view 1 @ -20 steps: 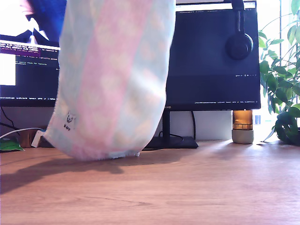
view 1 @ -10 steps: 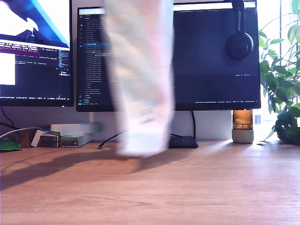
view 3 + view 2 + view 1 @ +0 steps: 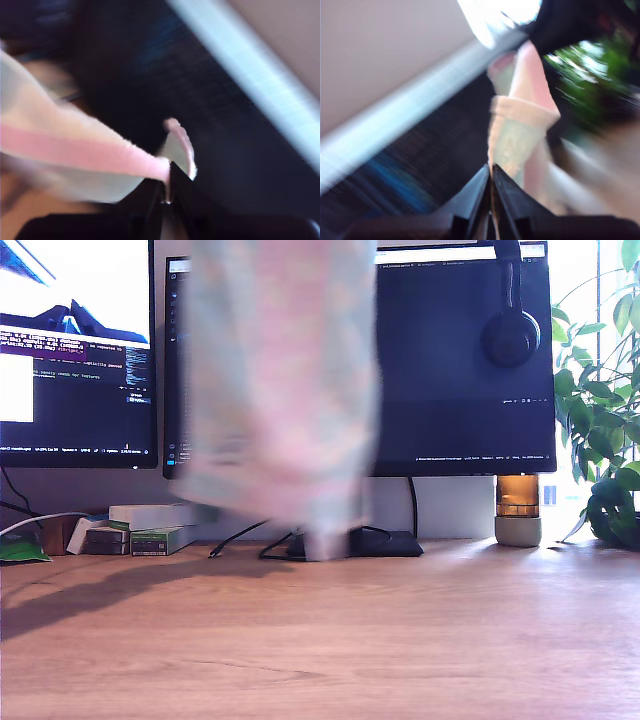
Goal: Fold the tea towel to a neat square and place it to the right
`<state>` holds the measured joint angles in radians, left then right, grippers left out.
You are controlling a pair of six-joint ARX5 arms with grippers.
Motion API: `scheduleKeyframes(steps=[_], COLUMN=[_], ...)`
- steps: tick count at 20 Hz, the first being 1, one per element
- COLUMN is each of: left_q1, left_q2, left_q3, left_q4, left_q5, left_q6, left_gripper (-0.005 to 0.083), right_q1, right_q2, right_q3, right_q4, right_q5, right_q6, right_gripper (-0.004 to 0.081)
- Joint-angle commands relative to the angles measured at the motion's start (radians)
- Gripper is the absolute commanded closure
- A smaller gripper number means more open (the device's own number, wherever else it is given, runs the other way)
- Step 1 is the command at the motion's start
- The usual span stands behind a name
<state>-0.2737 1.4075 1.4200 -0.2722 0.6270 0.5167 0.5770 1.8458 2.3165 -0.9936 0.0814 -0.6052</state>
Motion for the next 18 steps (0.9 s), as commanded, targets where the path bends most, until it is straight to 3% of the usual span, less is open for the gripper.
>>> scheduleKeyframes(steps=[1, 3, 8, 13, 18], left_q1=[0.009, 0.029, 0.029, 0.016, 0.016], left_q2=[0.016, 0.012, -0.055, -0.176, -0.355], left_q3=[-0.053, -0.076, -0.093, -0.225, -0.445], left_q4=[-0.169, -0.248, -0.37, -0.35, -0.227], left_q5=[0.016, 0.048, 0.054, 0.002, -0.045], left_q6=[0.04, 0.054, 0.056, 0.035, -0.047], left_gripper=[0.0797, 0.0797, 0.0796, 0.0795, 0.0795], right_q1=[0.01, 0.012, 0.011, 0.011, 0.012], right_q2=[-0.005, -0.005, -0.005, -0.005, -0.032], right_q3=[-0.003, -0.003, -0.01, -0.045, -0.203], right_q4=[-0.069, -0.14, -0.369, -0.371, -0.373], right_q5=[-0.066, -0.106, -0.108, -0.116, -0.097], right_q6=[0.05, 0.056, 0.113, 0.198, 0.268], right_gripper=[0.0782, 0.0782, 0.0782, 0.0782, 0.0782])
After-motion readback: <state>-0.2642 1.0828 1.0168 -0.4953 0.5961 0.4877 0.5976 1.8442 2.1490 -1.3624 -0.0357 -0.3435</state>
